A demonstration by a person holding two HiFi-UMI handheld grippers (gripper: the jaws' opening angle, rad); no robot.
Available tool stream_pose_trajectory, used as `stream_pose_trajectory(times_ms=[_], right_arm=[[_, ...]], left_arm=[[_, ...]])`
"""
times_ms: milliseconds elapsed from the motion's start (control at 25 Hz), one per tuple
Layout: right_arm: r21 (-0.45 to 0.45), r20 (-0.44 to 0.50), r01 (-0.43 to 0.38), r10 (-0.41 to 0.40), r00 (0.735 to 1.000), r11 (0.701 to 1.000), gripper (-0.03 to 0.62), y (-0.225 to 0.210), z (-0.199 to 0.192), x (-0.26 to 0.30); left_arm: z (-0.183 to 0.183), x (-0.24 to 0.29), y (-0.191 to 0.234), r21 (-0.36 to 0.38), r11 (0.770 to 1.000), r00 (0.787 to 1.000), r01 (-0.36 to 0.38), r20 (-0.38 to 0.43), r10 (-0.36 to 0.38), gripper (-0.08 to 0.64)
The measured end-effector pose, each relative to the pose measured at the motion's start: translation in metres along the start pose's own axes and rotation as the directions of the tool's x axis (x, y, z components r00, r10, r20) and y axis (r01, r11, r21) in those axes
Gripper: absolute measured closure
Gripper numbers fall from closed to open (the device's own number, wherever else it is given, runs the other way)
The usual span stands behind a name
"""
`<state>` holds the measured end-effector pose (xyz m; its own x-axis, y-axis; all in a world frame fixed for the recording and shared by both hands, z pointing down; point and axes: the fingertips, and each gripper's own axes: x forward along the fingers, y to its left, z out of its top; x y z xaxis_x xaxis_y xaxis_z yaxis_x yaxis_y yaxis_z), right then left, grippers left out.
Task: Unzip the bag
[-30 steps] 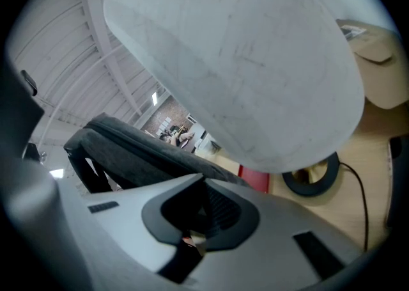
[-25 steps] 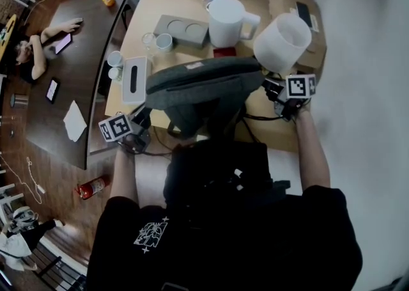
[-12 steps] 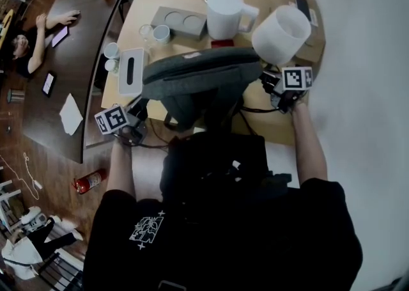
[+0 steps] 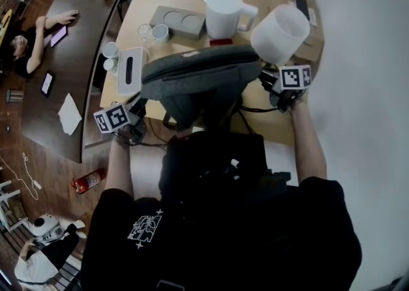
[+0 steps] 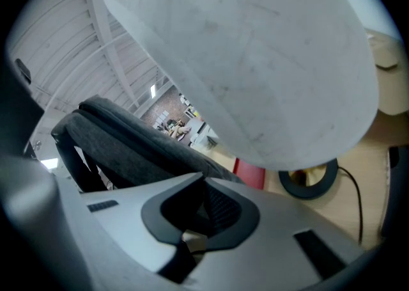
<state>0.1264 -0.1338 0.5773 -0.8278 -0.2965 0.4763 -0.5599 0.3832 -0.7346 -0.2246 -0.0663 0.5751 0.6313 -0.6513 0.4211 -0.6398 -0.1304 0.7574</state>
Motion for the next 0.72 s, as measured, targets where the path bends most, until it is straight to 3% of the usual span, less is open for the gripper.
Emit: stream_pose_trajectory(times_ms=[120,200,280,400,720], right_arm=[[-0.034,-0.012,-0.009,0.009,1.0,0.999,0.549,0.009,0.002,-0.001],[-0.081,-0.007,-0.018,0.017,1.0,0.997,0.531,0.018,0.01,-0.006],[-0.073,0.017,-0.024,0.025,1.0,0.997,0.531,0.022,0.017,-0.012],[-0.075,0.071,-0.01,0.015,0.997,0.997,0.531,0.029,0.031,-0.027],[-0.255,0.265,0.073,-0.003,0.964,0.964,0.531,0.101,0.089,-0.072]], left_arm=[[0.009,0.0,-0.011,0.047,0.999,1.0,-0.015,0.004,0.014,0.553],[0.02,-0.002,-0.018,0.05,0.999,1.0,0.003,0.027,-0.004,0.496],[0.031,-0.006,-0.025,0.063,0.998,0.999,0.019,0.047,-0.021,0.471],[0.049,-0.012,-0.047,0.121,0.992,0.998,0.029,0.061,-0.036,0.471],[0.105,-0.03,-0.115,0.256,0.965,0.977,0.056,0.185,-0.106,0.472]])
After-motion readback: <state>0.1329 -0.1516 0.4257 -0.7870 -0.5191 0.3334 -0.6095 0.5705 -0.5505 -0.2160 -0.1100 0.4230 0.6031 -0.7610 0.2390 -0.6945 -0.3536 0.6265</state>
